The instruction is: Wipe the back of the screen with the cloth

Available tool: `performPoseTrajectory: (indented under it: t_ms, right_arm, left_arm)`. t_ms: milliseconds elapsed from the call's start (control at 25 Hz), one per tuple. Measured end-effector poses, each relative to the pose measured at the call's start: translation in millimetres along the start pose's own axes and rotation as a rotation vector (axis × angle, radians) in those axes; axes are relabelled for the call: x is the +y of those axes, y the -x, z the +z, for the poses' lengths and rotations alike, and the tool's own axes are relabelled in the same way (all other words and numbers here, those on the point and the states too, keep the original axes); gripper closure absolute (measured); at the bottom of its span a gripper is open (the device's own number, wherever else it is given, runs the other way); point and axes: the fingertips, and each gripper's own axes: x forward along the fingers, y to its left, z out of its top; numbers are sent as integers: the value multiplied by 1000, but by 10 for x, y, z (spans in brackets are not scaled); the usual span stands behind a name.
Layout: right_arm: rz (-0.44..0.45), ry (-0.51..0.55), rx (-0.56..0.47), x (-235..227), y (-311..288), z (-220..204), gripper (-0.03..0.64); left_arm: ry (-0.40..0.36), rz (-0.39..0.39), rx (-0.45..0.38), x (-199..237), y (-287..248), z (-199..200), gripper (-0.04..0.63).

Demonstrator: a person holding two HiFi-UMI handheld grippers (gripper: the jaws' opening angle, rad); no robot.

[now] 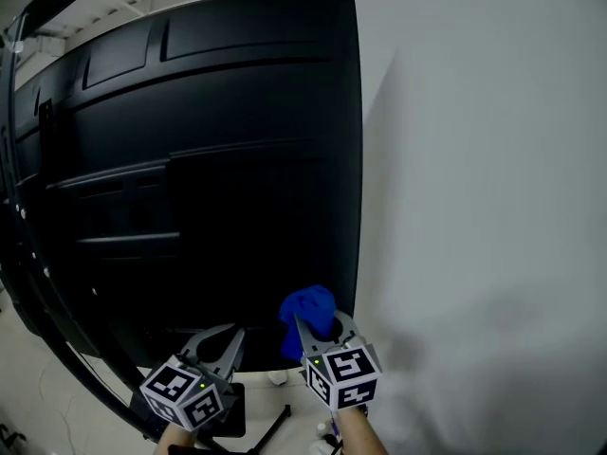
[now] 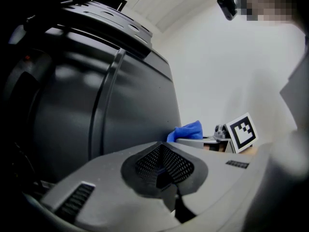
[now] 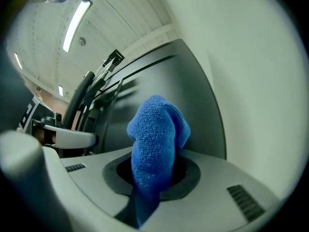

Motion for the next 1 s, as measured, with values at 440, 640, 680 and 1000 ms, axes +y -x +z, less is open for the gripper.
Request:
performPoseTrajectory:
  t_ms: [440,640,680,1000]
  right_arm:
    - [-107,-31,5,-599,244,10,552]
    - [-112,-52,-9,-492,317,14,554]
    - [-101,-55,-18,-420,327,24,553]
    - [14,-45,-74,543,396,15,552]
  left_arm:
    - [19,-52,12,-240,-259,-52,586]
    - [31,-39,29,-181,-176,-98,586]
    - [33,-38,33,-161,-150,-114,586]
    - [41,-94,88,-105,181,-323,586]
